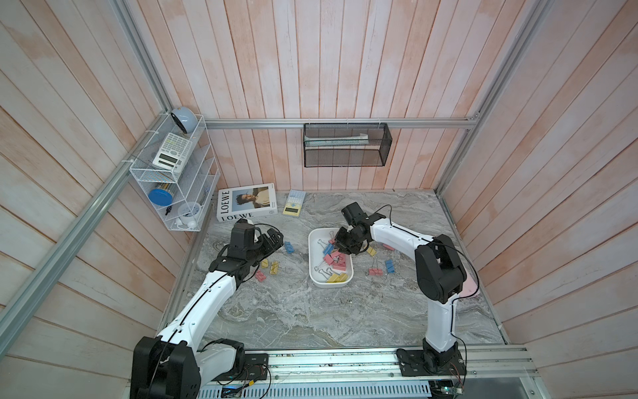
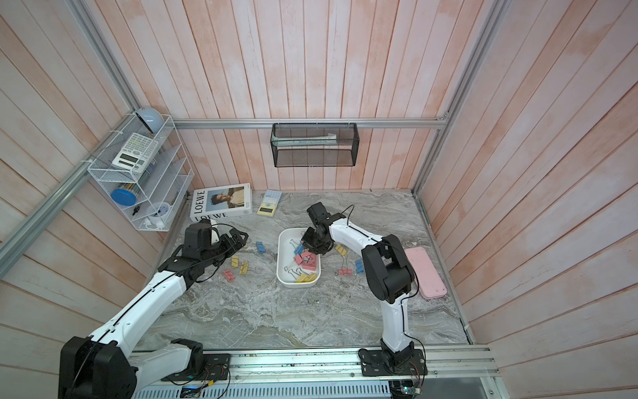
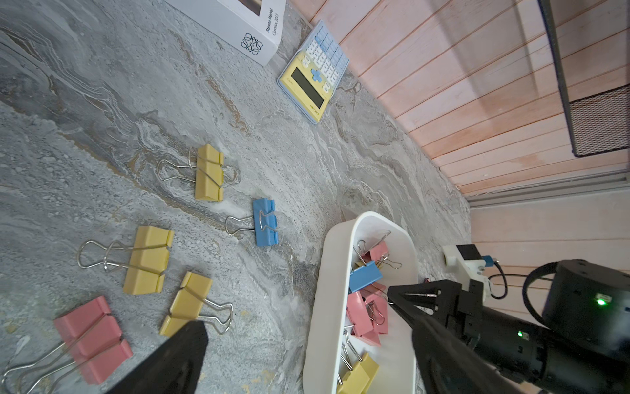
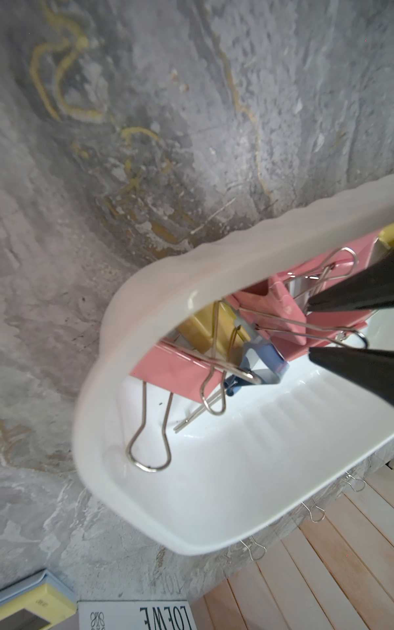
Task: Take out the binder clips from the storage box
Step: Pick up the binder clip from the storage box.
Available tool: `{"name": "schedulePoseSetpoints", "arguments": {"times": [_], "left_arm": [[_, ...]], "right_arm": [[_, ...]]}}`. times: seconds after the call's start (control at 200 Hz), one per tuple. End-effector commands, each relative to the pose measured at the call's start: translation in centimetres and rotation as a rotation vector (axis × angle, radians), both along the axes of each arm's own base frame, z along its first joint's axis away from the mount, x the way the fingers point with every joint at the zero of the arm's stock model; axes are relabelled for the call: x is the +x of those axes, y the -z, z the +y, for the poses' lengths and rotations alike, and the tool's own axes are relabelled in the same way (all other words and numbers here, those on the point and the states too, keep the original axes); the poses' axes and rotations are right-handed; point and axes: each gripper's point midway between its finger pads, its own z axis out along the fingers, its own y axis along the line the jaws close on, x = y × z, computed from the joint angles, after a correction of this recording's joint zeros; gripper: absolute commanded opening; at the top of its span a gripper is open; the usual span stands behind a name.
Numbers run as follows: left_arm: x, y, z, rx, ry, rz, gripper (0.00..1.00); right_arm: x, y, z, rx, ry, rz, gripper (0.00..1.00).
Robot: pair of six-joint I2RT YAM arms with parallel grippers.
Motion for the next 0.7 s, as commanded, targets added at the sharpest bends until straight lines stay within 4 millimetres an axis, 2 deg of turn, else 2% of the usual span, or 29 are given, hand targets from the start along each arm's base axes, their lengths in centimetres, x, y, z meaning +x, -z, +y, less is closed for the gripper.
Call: {"name": "schedulePoseSetpoints", "arguments": {"times": [0.0, 0.04, 0.24, 0.44, 0.54, 0.695], "left_arm": [[-0.2, -0.2, 0.5, 0.024, -0.002, -0.011, 1.0], [-0.1, -0.1, 0.5, 0.025, -0.004, -0.01, 1.0], [0.1, -0.5, 0.5, 0.021, -0.006, -0.019, 1.0], [0.7, -1.0, 0.3, 0.02, 0.0, -0.025, 1.0], [1.0, -1.4, 0.2, 0.018, 0.004, -0.029, 1.0], [1.3, -2.2, 0.1, 0.017, 0.005, -0.035, 1.0]], "right_arm": [[1.0, -0.6, 0.7, 0.041, 0.011, -0.012, 0.06], [1.0, -0.7, 0.8, 0.043, 0.01, -0.011, 0.0], [0.3, -2.1, 0.9, 0.084, 0.012, -0.027, 0.0], [-0.2, -5.9, 0.3, 0.114, -0.001, -0.1, 0.0], [-0.1, -8.1, -0.6, 0.13, 0.0, -0.149, 0.0], [1.5, -10.3, -3.7, 0.152, 0.043, -0.229, 0.0]]}}
